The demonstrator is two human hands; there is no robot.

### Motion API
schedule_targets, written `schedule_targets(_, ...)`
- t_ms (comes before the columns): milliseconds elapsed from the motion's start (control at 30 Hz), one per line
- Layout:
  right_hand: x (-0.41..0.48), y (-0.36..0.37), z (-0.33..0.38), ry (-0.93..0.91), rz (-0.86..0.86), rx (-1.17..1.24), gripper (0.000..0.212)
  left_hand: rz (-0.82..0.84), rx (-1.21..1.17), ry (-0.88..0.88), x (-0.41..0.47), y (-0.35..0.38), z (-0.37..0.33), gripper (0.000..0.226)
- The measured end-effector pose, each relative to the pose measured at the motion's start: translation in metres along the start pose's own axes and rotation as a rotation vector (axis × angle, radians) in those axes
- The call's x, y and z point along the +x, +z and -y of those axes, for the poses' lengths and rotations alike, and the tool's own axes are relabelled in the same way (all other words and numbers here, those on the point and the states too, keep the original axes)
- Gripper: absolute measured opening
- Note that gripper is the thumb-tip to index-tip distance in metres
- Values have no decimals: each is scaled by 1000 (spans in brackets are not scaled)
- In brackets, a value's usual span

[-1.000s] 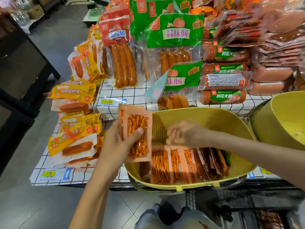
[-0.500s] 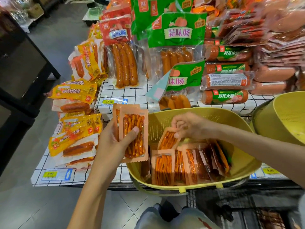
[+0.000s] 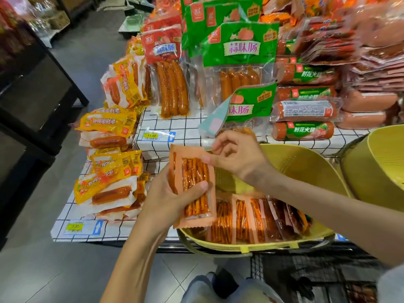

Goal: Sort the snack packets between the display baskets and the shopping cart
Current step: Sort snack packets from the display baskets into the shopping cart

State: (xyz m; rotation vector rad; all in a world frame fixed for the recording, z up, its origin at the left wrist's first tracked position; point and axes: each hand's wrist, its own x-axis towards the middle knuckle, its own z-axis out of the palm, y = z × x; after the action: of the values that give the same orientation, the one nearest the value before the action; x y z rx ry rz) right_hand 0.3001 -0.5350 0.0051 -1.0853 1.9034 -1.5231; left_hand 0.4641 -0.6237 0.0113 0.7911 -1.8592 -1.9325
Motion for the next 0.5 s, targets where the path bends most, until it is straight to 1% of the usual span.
schedule_targets(33, -4, -4, -8, 27, 7, -44, 18, -48, -2, 5, -1, -2, 0, 50)
schedule_targets(67, -8, -7, -18, 90, 86, -119, 17, -97, -15, 14, -1, -6, 0, 49)
schedule_targets(100, -14, -10, -29, 185, 236, -257, 24, -140, -44, 22, -2, -10, -1, 48)
schedule_targets(133, -20, -11, -40, 272, 422, -467, 45, -173, -74, 29, -1, -13, -2, 46)
schedule_targets(167, -25, -10, -50, 315, 612, -696, 72, -191, -95, 30, 0, -16, -3, 45)
schedule_targets(200, -29, -7, -58, 314, 757, -902, 90, -198, -106, 26, 0, -18, -4, 43)
schedule_targets(233, -31, -2, -64, 266, 829, -1076, 96, -198, -113, 15, 1, -19, -4, 43)
schedule_targets(267, -31, 4, -70, 202, 832, -1191, 94, -194, -122, 2, 1, -19, -5, 43)
schedule_targets(300, -32, 8, -74, 148, 788, -1237, 89, -190, -136, -10, 0, -18, -5, 44)
schedule_targets(333, -31, 10, -76, 98, 718, -1222, 81, -184, -149, -19, 0, -18, -4, 44)
schedule_targets(400, -30, 9, -81, 51, 548, -1120, 68, -178, -158, -32, -1, -17, -3, 45)
schedule_targets(433, -29, 7, -80, 60, 475, -1046, 60, -177, -157, -39, -1, -17, -2, 45)
schedule_targets(467, -27, 4, -77, 93, 409, -929, 49, -179, -154, -42, 0, -17, -1, 46)
schedule_targets(500, -22, -2, -72, 162, 364, -763, 36, -184, -147, -42, 0, -17, 0, 46)
